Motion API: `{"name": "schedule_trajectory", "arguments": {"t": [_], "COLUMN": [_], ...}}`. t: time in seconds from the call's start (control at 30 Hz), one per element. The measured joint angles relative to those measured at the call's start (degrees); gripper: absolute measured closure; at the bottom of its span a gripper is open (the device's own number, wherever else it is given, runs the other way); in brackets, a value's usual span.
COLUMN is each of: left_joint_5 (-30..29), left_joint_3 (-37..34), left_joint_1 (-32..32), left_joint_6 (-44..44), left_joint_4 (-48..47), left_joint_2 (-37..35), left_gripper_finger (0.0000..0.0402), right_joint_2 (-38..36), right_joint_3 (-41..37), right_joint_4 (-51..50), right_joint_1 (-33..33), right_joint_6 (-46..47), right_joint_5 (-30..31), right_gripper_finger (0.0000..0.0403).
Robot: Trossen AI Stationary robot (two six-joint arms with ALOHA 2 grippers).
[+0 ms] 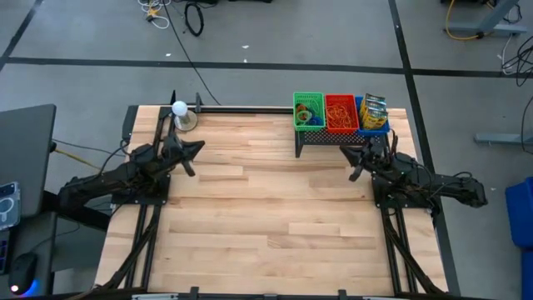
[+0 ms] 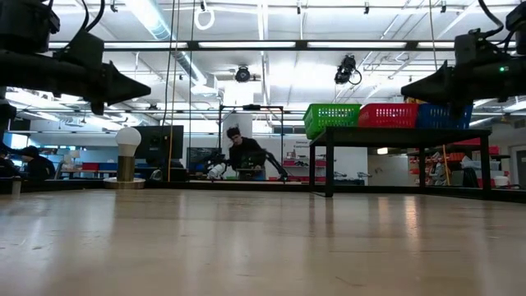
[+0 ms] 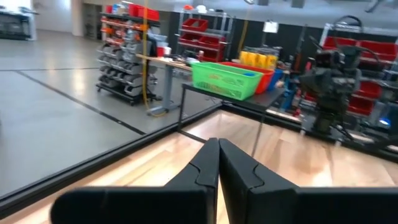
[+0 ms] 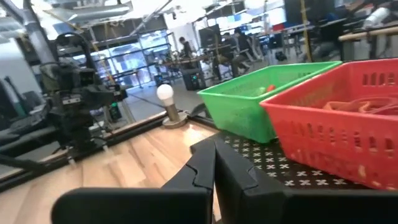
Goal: Pick & Place Office Desk Supplies
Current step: Return to Home Position
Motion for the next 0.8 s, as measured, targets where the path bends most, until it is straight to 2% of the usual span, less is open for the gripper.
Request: {"name": "schedule_trajectory", "arguments": {"t": [0.13, 0.27, 0.53, 0.8], "left_joint_5": [-3.2, -3.8, -0.5, -0.2], "left_joint_3": [0.0, 0.0, -0.1, -0.1], "left_joint_1": [0.0, 0.0, -0.1, -0.1], "left_joint_6": [-0.8, -0.8, -1.2, -1.2], "left_joint_4": [0.3, 0.3, 1.5, 1.9], "left_joint_2": [0.0, 0.0, 0.0, 0.0], "left_gripper_finger": [0.0383, 0.0383, 0.0382, 0.0381], "right_joint_2": [0.0, 0.0, 0.0, 0.0], "right_joint_3": [0.0, 0.0, 0.0, 0.0], "right_joint_4": [0.1, 0.1, 0.1, 0.1], "right_joint_1": [0.0, 0.0, 0.0, 0.0], "right_joint_6": [0.1, -1.3, -4.5, -4.5], "right_joint_5": [2.2, 2.4, 2.1, 2.1], "right_gripper_finger": [0.0393, 0.0393, 0.0392, 0.0392]}}
